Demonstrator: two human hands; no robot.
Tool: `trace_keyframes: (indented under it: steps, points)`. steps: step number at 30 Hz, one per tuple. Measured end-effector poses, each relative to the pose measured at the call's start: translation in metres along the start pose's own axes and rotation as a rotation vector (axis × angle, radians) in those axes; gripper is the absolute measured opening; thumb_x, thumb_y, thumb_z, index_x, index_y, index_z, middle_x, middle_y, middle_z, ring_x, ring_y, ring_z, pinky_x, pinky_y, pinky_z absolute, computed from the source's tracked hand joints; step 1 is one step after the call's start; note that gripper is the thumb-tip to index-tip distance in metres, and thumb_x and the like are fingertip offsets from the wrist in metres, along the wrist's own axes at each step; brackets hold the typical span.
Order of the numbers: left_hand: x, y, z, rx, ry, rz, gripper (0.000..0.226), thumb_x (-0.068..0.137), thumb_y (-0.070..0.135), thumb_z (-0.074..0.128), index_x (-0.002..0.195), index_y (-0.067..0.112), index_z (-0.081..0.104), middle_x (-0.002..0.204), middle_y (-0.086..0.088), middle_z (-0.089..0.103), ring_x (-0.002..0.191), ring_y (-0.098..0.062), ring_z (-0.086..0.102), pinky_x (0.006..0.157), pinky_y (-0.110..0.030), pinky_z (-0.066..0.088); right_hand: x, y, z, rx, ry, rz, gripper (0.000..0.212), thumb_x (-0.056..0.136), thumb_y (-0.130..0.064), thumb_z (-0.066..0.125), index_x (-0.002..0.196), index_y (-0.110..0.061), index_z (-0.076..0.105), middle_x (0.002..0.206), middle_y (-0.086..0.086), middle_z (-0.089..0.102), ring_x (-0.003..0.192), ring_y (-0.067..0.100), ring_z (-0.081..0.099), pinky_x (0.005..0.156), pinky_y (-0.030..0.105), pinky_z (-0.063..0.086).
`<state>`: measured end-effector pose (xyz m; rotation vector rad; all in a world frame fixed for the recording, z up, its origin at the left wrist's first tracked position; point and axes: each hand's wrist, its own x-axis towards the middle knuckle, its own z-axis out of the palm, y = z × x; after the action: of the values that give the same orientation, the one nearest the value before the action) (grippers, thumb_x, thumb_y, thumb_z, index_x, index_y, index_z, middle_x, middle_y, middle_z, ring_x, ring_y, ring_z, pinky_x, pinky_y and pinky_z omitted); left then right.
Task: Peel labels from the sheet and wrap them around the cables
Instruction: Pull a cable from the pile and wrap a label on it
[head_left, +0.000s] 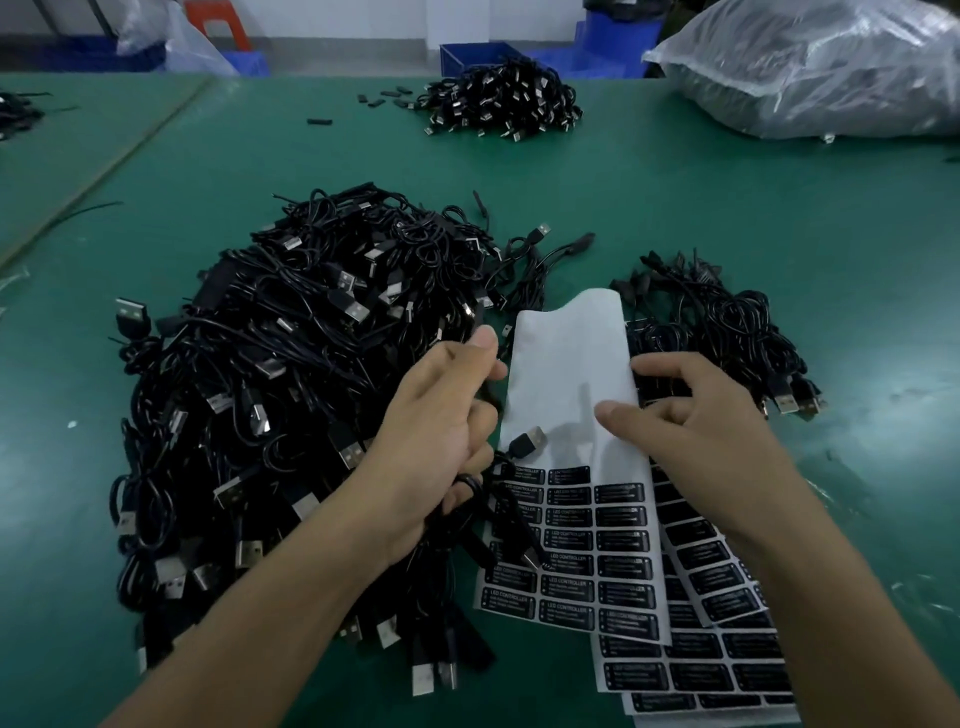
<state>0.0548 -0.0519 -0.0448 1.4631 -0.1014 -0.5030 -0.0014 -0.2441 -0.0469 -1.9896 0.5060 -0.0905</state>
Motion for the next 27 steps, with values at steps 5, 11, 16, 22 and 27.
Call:
trace_keyframes:
  steps: [5,11,16,22,27]
  points:
    - [0.004,-0.004,0.0,0.035,-0.037,0.124,0.034,0.107,0.035,0.042,0.087,0.017,0.064,0.045,0.001,0.043,0.033,-0.006,0.031,0.033,-0.018,0.029,0.001,0.001,-0.003,0.112,-0.093,0.018,0.078,0.082,-0.027,0.078,0.144,-0.046,0.034,0.091,0.0,0.078,0.083,0.012,0.073,0.081,0.038,0.051]
    - [0.009,-0.012,0.0,0.075,-0.032,0.101,0.034,0.108,0.02,0.041,0.096,0.018,0.073,0.053,0.008,0.039,0.04,-0.004,0.029,0.036,-0.019,0.03,-0.001,-0.002,-0.007,0.153,-0.243,0.049,0.057,0.085,-0.01,0.07,0.134,-0.03,0.049,0.083,0.004,0.078,0.064,0.016,0.07,0.055,0.027,0.054]
    - [0.012,-0.014,0.0,0.084,-0.021,0.094,0.03,0.108,0.016,0.036,0.105,0.022,0.065,0.051,0.01,0.032,0.039,-0.004,0.022,0.037,-0.021,0.021,-0.001,-0.003,-0.009,0.22,-0.297,0.059,0.038,0.084,0.0,0.07,0.115,-0.02,0.061,0.083,0.01,0.078,0.068,0.02,0.074,0.057,0.027,0.059]
    - [0.008,-0.01,-0.001,0.033,-0.072,0.088,0.049,0.106,0.046,0.037,0.092,0.024,0.078,0.055,0.007,0.035,0.043,-0.005,0.028,0.038,-0.019,0.031,0.002,-0.001,-0.005,0.228,-0.28,0.047,0.034,0.085,0.004,0.068,0.111,-0.016,0.062,0.078,0.013,0.077,0.07,0.027,0.075,0.067,0.034,0.062]
    - [0.008,-0.005,-0.001,-0.05,-0.066,0.083,0.038,0.088,0.049,0.054,0.082,0.023,0.081,0.056,0.008,0.042,0.047,-0.003,0.034,0.043,-0.016,0.036,0.002,-0.001,-0.005,0.235,-0.291,0.05,0.032,0.085,0.003,0.068,0.11,-0.016,0.062,0.075,0.012,0.076,0.061,0.022,0.073,0.052,0.028,0.059]
